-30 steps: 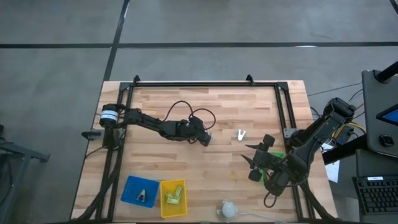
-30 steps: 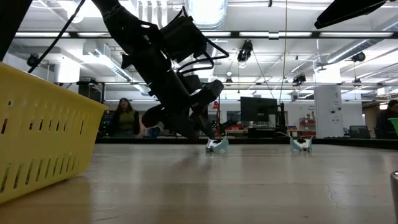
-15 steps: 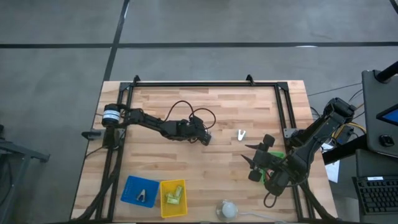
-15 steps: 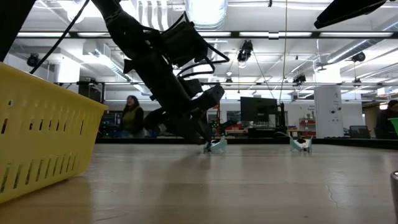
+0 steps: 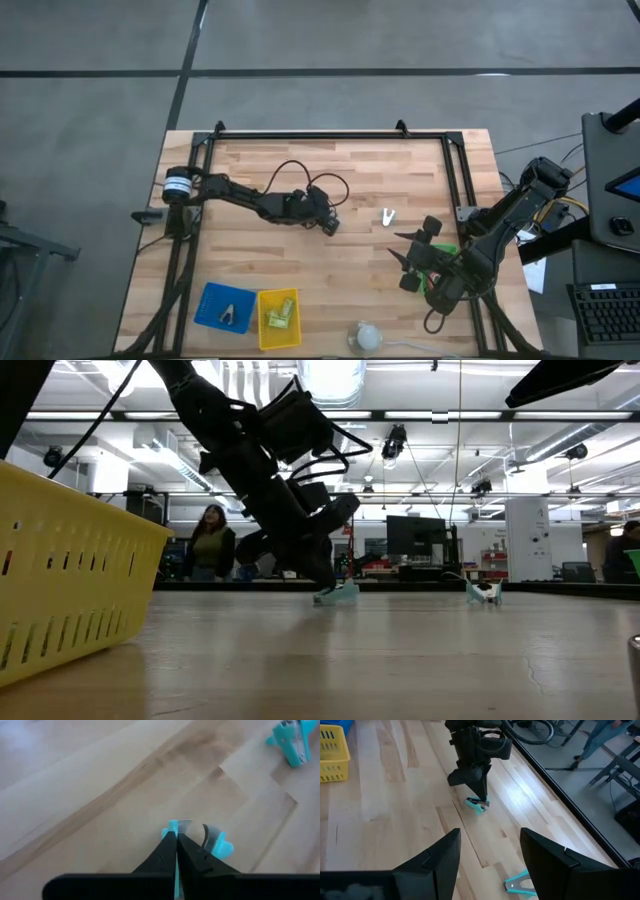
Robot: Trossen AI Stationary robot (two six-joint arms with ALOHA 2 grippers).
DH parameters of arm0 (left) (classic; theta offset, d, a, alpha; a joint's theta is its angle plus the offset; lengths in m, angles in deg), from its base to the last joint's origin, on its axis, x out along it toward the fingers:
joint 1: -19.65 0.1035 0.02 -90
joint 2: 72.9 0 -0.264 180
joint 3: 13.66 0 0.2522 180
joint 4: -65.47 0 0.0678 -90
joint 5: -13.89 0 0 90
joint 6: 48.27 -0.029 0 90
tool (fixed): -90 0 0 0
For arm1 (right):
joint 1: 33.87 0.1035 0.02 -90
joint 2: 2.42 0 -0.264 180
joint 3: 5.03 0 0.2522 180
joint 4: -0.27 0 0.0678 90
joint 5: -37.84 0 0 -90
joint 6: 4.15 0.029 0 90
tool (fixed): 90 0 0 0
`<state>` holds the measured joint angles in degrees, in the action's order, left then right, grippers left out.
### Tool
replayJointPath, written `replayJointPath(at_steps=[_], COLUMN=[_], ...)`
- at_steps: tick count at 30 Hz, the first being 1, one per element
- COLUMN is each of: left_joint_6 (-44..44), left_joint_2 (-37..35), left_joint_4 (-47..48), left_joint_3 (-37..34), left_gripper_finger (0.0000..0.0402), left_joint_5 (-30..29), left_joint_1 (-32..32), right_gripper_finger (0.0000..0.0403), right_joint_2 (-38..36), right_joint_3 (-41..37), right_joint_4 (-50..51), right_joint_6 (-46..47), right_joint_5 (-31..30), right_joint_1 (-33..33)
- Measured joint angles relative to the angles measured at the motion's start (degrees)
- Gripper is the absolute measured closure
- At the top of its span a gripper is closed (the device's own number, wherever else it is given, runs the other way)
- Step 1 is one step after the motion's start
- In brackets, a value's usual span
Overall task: Pick and place Stapler, Stapler remover, tape
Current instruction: Put the left blue staple remover into the blue basket
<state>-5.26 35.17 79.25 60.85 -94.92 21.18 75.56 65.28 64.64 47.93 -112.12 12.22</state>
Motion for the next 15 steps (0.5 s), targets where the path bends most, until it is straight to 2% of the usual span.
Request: replayJointPath(at_steps=[8, 13, 15], left_joint_6=[-0.45, -1.85, -3.77], left_joint_2=[-7.83, -15.33, -18.51], left_joint_4=[9.41, 18.45, 20.53], left_joint_3=[-0.09, -0.09, -0.09], left_gripper_finger=[0.0397, 0.0395, 0.0396], left_joint_5=[10.88, 19.37, 20.75], left_joint_1=[-0.61, -4.52, -6.87], right_gripper_finger=[0.0202, 0.0202, 0.0202], right_joint_2=[0.01, 0.01, 0.0], right_joint_3=[-0.15, -0.24, -0.24], right_joint_4=[-0.08, -0.16, -0.16], right_joint_6=[-0.02, -0.02, -0.02], right_joint_5=[0.07, 0.3, 0.33], right_joint_1=[0.0, 0.0, 0.0])
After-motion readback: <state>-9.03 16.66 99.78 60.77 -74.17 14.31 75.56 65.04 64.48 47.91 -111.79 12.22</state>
